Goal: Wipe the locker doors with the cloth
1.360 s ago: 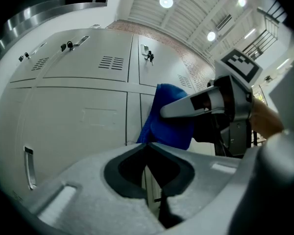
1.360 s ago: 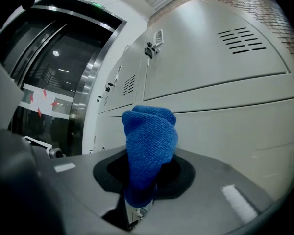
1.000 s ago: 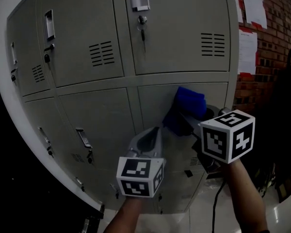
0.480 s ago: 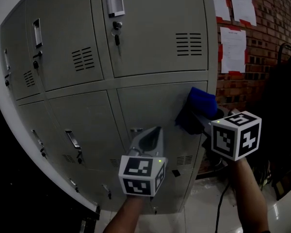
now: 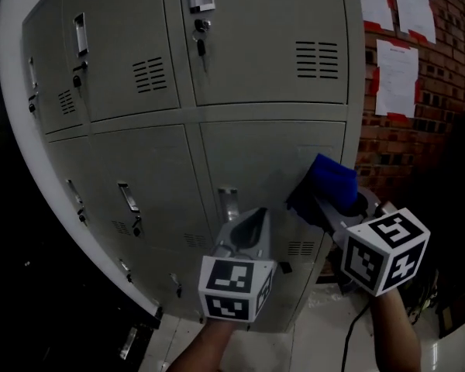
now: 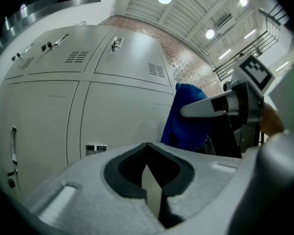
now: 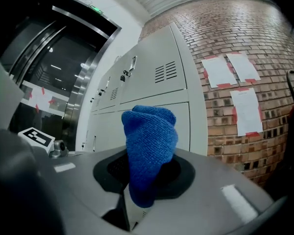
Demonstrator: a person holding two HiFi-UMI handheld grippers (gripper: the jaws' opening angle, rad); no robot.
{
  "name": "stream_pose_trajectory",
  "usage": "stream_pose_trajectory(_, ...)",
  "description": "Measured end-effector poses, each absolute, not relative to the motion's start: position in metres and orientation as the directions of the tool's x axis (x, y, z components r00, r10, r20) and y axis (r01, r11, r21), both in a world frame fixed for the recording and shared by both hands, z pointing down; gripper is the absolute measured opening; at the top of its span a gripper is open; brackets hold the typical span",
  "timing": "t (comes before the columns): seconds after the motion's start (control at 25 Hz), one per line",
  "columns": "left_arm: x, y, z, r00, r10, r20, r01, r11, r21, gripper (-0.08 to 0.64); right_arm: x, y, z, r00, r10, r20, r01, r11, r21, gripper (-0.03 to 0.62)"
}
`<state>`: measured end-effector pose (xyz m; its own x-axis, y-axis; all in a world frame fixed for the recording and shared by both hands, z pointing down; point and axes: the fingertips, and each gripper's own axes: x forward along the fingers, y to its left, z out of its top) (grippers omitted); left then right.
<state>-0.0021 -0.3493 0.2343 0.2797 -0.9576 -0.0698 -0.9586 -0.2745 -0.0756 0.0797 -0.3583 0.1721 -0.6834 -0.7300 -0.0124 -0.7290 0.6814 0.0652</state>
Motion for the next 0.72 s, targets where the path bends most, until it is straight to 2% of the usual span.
stream_pose_trajectory(0.28,-0.022,-0.301,0.258,0.2,-0.979,-0.041,-0.977,-0.196,-0.078,0.003,0.051,-0.318,0.228,-0.703,-0.711,-0.024,-0.711,0.701,0.052,0.083)
stream_pose_trajectory(0.52,-0.023,-0.251,0.272,0.23,-0.973,-0.029,-0.97,-0.226,-0.09,0.003,0.032,-0.273,0.252,-0.672,-0.737,-0.072,-0.74,0.671,0.044,0.078)
stream_pose_trajectory(0.72,-0.027,-0.208,0.294,0.254,-0.967,-0.004,-0.964,-0.253,-0.085,0.003,0.02,-0.233,0.282,-0.632,-0.773,-0.049,-0.775,0.632,0.035,0.077)
